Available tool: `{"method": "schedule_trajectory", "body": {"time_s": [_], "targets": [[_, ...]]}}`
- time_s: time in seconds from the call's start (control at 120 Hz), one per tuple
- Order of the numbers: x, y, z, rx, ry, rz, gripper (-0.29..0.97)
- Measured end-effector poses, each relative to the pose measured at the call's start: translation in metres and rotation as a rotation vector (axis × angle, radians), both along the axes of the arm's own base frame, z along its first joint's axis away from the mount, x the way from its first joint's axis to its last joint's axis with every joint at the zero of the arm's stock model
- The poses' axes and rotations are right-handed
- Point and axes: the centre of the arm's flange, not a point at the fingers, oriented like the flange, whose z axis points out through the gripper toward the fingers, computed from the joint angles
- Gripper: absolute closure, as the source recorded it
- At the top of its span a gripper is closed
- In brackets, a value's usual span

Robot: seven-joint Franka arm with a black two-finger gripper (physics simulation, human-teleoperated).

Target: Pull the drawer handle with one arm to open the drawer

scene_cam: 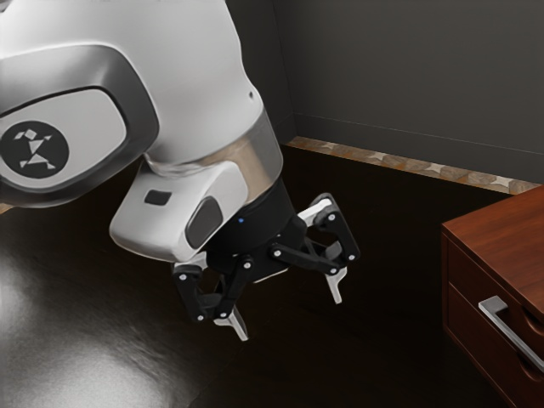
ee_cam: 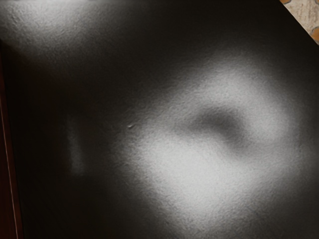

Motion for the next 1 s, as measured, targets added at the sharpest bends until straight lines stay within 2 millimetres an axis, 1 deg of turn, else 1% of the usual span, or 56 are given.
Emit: {"method": "schedule_trajectory", "body": {"time_s": [0.167,0.217,0.25,0.283,0.342,0.4,0.458,0.592,0.692,0.817,1.0], "targets": [[0.003,0.003,-0.003,0.000,0.006,0.007,0.00],[0.011,0.013,-0.015,0.002,0.028,0.028,0.00],[0.017,0.023,-0.030,0.004,0.045,0.050,0.00],[0.019,0.033,-0.043,0.002,0.047,0.070,0.00],[0.023,0.037,-0.059,-0.016,0.012,0.077,0.02],[0.027,0.024,-0.073,-0.040,-0.031,0.060,0.04],[0.037,0.005,-0.086,-0.077,-0.065,0.040,0.07],[0.058,-0.020,-0.098,-0.167,-0.154,0.037,0.17],[0.072,-0.029,-0.102,-0.214,-0.210,0.060,0.26],[0.070,-0.045,-0.105,-0.257,-0.246,0.066,0.35],[0.083,-0.056,-0.119,-0.299,-0.273,0.095,0.40]]}}
